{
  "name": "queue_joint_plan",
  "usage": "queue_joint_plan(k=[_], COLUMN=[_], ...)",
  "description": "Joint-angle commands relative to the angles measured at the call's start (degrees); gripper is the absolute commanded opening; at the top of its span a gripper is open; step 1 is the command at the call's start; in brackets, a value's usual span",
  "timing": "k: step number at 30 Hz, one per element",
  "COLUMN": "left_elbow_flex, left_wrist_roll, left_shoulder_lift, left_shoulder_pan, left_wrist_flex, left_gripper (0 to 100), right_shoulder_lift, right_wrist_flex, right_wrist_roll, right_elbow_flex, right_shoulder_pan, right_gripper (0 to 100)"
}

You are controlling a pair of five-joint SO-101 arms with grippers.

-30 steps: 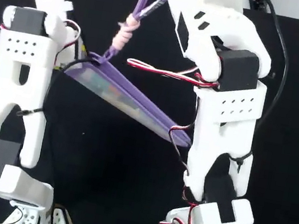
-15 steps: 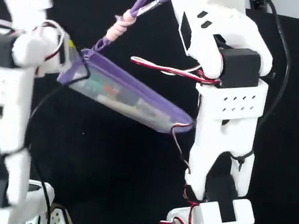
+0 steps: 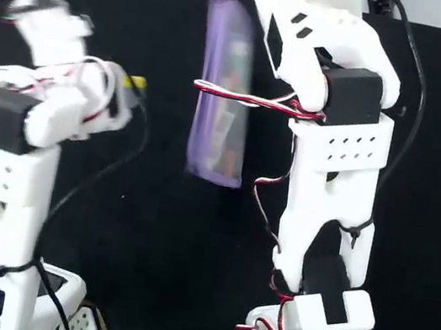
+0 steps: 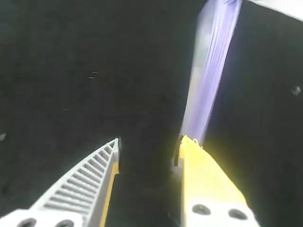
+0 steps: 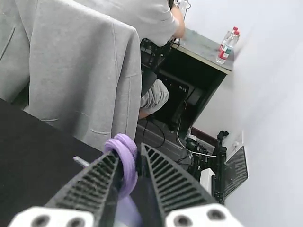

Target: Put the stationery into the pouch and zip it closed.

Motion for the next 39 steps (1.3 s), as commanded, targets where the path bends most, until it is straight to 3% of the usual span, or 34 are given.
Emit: queue_joint_plan(k=[1,5,16,27,39], left_elbow_flex=[3.9,10.1,22.0,41.3,42.5], left_wrist_roll=[3.8,7.6,7.7,7.6,7.5], left_shoulder_lift=[-1.2,-1.2,-1.2,-1.2,-0.6], left_shoulder_pan=[4.1,4.8,7.6,8.8,14.2], left_wrist_flex=[-7.1,-14.8,-32.8,-60.7,-63.4], left_gripper=[21,21,21,22,25], right_shoulder_lift=[-0.7,-0.7,-0.7,-0.7,-0.7], right_wrist_flex=[0.0,0.0,0.0,0.1,0.1], right_wrist_roll=[-0.4,-0.4,-0.4,-0.4,-0.4], right_elbow_flex=[-0.5,-0.5,-0.4,-0.3,-0.1], right_shoulder_pan=[0.5,0.5,0.5,0.5,0.4], right_gripper=[1.2,1.2,1.2,1.2,1.2])
